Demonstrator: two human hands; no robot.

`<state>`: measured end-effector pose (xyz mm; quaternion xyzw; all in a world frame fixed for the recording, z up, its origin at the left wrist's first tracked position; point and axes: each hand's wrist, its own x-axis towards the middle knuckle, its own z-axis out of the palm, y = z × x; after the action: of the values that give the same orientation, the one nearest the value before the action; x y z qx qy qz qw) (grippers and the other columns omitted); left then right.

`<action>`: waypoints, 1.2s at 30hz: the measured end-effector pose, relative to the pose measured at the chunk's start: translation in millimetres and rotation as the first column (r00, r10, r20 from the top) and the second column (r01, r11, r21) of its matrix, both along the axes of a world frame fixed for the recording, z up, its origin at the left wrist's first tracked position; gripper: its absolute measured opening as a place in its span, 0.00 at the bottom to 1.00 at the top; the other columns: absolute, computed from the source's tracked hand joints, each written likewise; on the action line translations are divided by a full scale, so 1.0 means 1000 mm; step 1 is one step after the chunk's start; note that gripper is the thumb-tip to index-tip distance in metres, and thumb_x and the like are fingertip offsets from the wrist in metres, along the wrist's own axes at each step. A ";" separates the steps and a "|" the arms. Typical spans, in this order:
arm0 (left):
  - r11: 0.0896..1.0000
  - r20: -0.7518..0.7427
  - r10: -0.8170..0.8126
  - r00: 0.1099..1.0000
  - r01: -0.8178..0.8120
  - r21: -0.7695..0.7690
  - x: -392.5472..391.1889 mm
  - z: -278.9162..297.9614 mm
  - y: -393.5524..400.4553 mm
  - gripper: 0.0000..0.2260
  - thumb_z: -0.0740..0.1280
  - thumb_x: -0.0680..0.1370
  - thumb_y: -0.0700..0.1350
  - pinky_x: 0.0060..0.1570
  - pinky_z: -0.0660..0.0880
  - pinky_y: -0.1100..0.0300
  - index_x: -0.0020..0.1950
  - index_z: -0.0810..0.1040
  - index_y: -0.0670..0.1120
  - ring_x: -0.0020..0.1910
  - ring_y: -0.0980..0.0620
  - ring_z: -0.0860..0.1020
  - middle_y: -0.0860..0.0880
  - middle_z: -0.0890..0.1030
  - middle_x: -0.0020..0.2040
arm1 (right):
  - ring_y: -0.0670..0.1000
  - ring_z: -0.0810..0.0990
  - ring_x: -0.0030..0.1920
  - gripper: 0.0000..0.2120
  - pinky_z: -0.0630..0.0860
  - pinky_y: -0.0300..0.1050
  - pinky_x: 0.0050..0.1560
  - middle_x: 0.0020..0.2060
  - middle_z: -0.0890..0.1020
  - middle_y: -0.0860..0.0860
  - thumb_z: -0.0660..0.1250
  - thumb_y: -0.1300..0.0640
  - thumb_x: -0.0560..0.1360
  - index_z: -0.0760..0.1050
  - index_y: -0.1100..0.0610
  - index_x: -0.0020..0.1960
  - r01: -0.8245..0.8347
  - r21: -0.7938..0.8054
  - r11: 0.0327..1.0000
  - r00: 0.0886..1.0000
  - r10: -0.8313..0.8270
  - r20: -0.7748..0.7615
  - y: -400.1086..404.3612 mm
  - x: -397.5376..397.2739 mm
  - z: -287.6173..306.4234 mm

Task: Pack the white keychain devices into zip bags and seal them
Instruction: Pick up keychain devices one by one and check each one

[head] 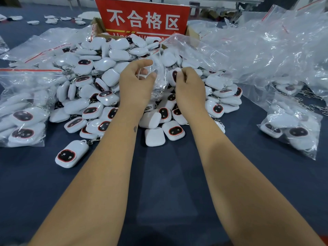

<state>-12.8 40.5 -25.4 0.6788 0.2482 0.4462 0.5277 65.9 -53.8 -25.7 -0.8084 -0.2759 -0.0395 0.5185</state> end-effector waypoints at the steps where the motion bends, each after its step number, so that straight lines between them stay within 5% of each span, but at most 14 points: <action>1: 1.000 -0.001 0.005 1.000 -0.005 0.001 0.000 0.000 0.000 0.11 0.70 0.76 0.39 0.42 0.71 0.75 0.53 0.79 0.54 0.39 0.62 0.72 0.55 0.74 0.45 | 0.49 0.75 0.40 0.10 0.71 0.46 0.43 0.39 0.76 0.47 0.55 0.56 0.83 0.73 0.56 0.48 0.006 0.088 0.996 0.998 -0.001 -0.061 -0.001 -0.002 0.002; 5: 1.000 -0.012 0.019 1.000 -0.020 -0.018 -0.001 0.001 0.001 0.13 0.73 0.74 0.41 0.44 0.73 0.72 0.55 0.79 0.54 0.39 0.62 0.72 0.57 0.73 0.44 | 0.55 0.80 0.40 0.12 0.76 0.47 0.41 0.40 0.81 0.53 0.57 0.55 0.82 0.73 0.52 0.42 0.025 0.343 0.939 0.968 0.063 -0.242 -0.001 -0.003 0.008; 10: 0.999 -0.018 0.009 1.000 -0.010 -0.039 -0.001 0.000 0.002 0.15 0.74 0.73 0.41 0.51 0.77 0.61 0.57 0.79 0.52 0.43 0.59 0.73 0.59 0.74 0.45 | 0.48 0.77 0.37 0.12 0.75 0.40 0.35 0.43 0.80 0.50 0.61 0.55 0.82 0.78 0.53 0.43 0.049 0.488 0.872 0.909 0.163 -0.382 0.000 -0.002 0.012; 15: 0.988 0.004 -0.007 1.000 0.008 -0.155 -0.001 0.003 0.001 0.11 0.67 0.76 0.39 0.38 0.76 0.63 0.55 0.81 0.52 0.34 0.59 0.72 0.55 0.75 0.42 | 0.49 0.80 0.26 0.05 0.76 0.39 0.32 0.49 0.78 0.48 0.61 0.58 0.82 0.75 0.53 0.55 -0.047 0.570 0.820 0.811 0.365 -0.458 0.000 -0.005 0.014; 18: 0.936 0.118 0.002 0.993 0.040 -0.351 -0.003 0.009 0.003 0.12 0.64 0.76 0.37 0.29 0.74 0.62 0.49 0.84 0.51 0.28 0.60 0.72 0.55 0.77 0.34 | 0.47 0.79 0.27 0.12 0.77 0.40 0.37 0.47 0.77 0.50 0.62 0.65 0.79 0.72 0.54 0.61 -0.094 0.553 0.828 0.809 0.388 -0.442 0.000 -0.006 0.013; 22: 0.903 0.175 0.019 0.984 0.058 -0.425 -0.005 0.012 0.004 0.12 0.62 0.78 0.40 0.34 0.75 0.65 0.47 0.84 0.51 0.28 0.63 0.75 0.56 0.79 0.37 | 0.43 0.76 0.29 0.13 0.76 0.41 0.37 0.44 0.80 0.51 0.67 0.65 0.76 0.73 0.57 0.59 -0.129 0.485 0.865 0.848 0.350 -0.399 0.001 -0.006 0.010; 27: 0.943 0.116 -0.040 0.992 0.075 -0.324 -0.005 0.011 0.001 0.12 0.65 0.77 0.38 0.32 0.73 0.67 0.45 0.84 0.52 0.28 0.61 0.72 0.59 0.79 0.32 | 0.43 0.73 0.28 0.07 0.73 0.37 0.34 0.34 0.78 0.47 0.67 0.65 0.74 0.80 0.54 0.46 -0.236 0.430 0.872 0.874 0.383 -0.298 -0.001 -0.006 0.010; 32: 0.958 0.059 -0.092 0.994 0.105 -0.268 -0.003 0.010 -0.003 0.10 0.65 0.78 0.39 0.25 0.70 0.67 0.42 0.83 0.52 0.26 0.63 0.72 0.56 0.78 0.33 | 0.43 0.74 0.27 0.08 0.72 0.37 0.33 0.33 0.79 0.49 0.66 0.67 0.75 0.80 0.56 0.47 -0.253 0.397 0.882 0.861 0.392 -0.323 -0.002 -0.007 0.010; 36: 0.964 0.012 -0.117 0.993 0.117 -0.240 -0.002 0.009 -0.004 0.10 0.66 0.78 0.42 0.34 0.72 0.67 0.40 0.81 0.53 0.29 0.63 0.73 0.60 0.76 0.29 | 0.41 0.72 0.25 0.09 0.70 0.33 0.29 0.26 0.77 0.43 0.65 0.69 0.75 0.79 0.57 0.46 -0.270 0.387 0.882 0.866 0.398 -0.302 -0.001 -0.007 0.010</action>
<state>-14.4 36.9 -16.1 0.6240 0.2603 0.3802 0.6311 58.9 -55.1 -15.6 -0.6407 -0.2993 0.1605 0.6886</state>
